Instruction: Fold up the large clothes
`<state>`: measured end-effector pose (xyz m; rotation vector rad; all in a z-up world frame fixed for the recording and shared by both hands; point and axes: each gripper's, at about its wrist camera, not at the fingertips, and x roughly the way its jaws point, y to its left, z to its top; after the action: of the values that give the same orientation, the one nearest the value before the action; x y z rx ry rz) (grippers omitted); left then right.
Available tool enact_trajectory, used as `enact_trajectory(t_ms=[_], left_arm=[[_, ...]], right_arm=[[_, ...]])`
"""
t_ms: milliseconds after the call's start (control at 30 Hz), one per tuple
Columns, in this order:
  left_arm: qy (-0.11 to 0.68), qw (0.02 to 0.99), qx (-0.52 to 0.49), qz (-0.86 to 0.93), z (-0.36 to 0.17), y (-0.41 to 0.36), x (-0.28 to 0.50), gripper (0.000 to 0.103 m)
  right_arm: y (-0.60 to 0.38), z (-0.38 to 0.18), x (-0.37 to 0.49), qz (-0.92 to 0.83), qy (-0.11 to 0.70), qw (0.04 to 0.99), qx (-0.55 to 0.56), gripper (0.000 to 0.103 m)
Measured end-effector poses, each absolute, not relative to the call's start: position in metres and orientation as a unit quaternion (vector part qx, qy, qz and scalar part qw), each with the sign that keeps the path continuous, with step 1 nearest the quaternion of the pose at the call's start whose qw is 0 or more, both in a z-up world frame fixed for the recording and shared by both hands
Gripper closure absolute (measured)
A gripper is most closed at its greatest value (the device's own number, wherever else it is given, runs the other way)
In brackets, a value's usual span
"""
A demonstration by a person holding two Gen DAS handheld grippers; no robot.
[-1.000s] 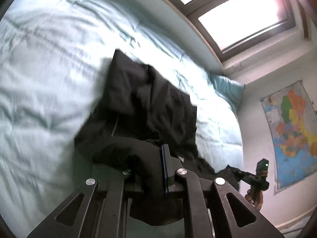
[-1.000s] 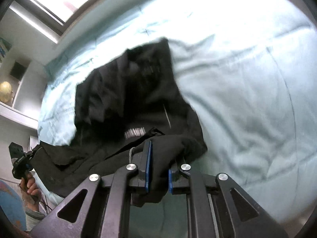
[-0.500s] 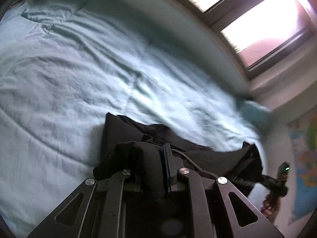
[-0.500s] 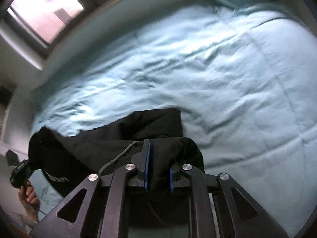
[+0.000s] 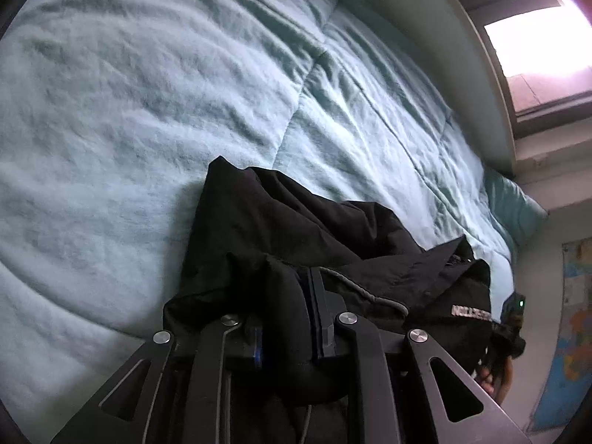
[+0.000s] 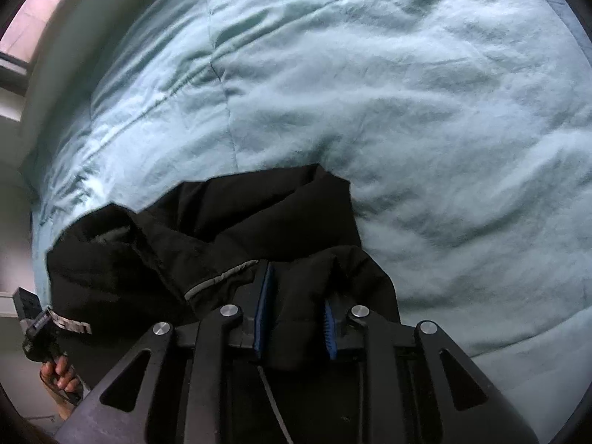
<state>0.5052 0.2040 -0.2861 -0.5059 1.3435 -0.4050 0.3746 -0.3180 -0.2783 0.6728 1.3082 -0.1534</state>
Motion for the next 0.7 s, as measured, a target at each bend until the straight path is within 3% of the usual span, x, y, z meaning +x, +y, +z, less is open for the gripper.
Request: enact_trajectory(t_ms=[100, 167, 233, 300, 400, 500, 700], left_arm=[[0.603, 0.733, -0.237, -0.207, -0.263, 0.217, 0.497, 0.071], [0.604, 0.726, -0.244, -0.223, -0.249, 0.228, 0.49, 0.054], [0.605, 0.726, -0.242, -0.222, -0.237, 0.239, 0.485, 0.044], [0.595, 0.736, -0.235, -0.221, -0.221, 0.253, 0.477, 0.044], [0.583, 0.749, -0.231, -0.213, -0.202, 0.273, 0.464, 0.044], [0.577, 0.777, -0.169, -0.185, -0.195, 0.273, 0.455, 0.044], [0.579, 0.788, -0.118, -0.173, -0.22, 0.242, 0.478, 0.044]], right_arm=[[-0.33, -0.256, 0.365, -0.065, 0.574, 0.749, 0.323, 0.075], [-0.337, -0.244, 0.358, -0.055, 0.561, 0.754, 0.338, 0.072], [-0.343, -0.232, 0.349, -0.038, 0.551, 0.755, 0.352, 0.067], [-0.345, -0.221, 0.343, -0.026, 0.541, 0.759, 0.362, 0.06], [-0.35, -0.197, 0.329, -0.022, 0.51, 0.778, 0.366, 0.037], [-0.348, -0.179, 0.321, -0.034, 0.497, 0.804, 0.325, 0.024], [-0.327, -0.209, 0.351, -0.039, 0.552, 0.809, 0.196, 0.023]])
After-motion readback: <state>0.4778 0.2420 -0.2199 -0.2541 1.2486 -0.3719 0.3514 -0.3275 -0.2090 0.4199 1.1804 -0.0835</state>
